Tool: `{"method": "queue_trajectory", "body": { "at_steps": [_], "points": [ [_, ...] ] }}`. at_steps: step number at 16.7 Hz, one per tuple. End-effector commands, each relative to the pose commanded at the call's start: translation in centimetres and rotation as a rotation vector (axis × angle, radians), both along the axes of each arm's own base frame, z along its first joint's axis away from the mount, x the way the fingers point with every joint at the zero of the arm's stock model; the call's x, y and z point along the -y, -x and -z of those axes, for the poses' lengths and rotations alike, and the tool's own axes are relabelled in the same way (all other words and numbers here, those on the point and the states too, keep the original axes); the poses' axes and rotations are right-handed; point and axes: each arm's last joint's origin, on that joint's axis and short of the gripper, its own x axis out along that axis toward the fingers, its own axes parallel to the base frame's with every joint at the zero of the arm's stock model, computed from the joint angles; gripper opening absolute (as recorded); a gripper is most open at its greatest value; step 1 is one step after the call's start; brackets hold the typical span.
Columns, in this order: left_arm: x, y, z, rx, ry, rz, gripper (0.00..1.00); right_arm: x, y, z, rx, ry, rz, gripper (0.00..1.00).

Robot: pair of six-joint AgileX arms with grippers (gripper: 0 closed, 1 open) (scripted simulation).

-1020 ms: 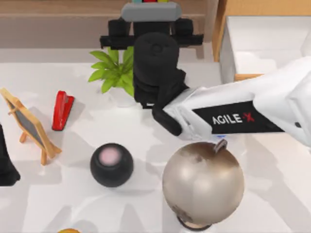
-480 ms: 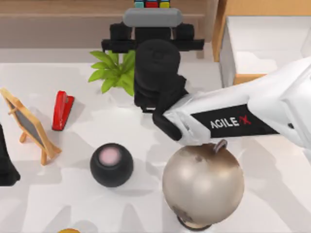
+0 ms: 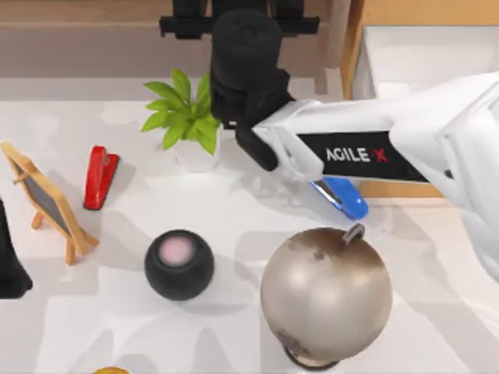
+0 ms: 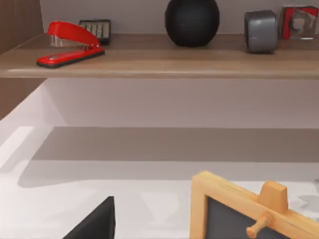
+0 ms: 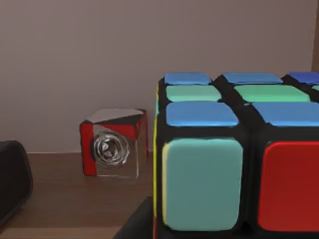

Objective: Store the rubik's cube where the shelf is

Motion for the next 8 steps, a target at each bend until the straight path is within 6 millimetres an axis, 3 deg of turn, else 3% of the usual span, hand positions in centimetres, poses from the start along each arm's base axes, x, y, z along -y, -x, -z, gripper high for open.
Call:
{"method": "queue_trajectory", "body": {
  "at_steps": [4, 8],
  "points": [
    [0.0, 0.0, 0.0, 0.0, 0.0, 0.0, 1.0, 0.1, -3.2, 0.5, -0.009, 0.005, 0.0, 0.0],
    [0.0, 0.0, 0.0, 0.0, 0.0, 0.0, 1.0, 0.1, -4.1, 1.1, -0.022, 0.013, -0.001, 0.0]
  ]
}}
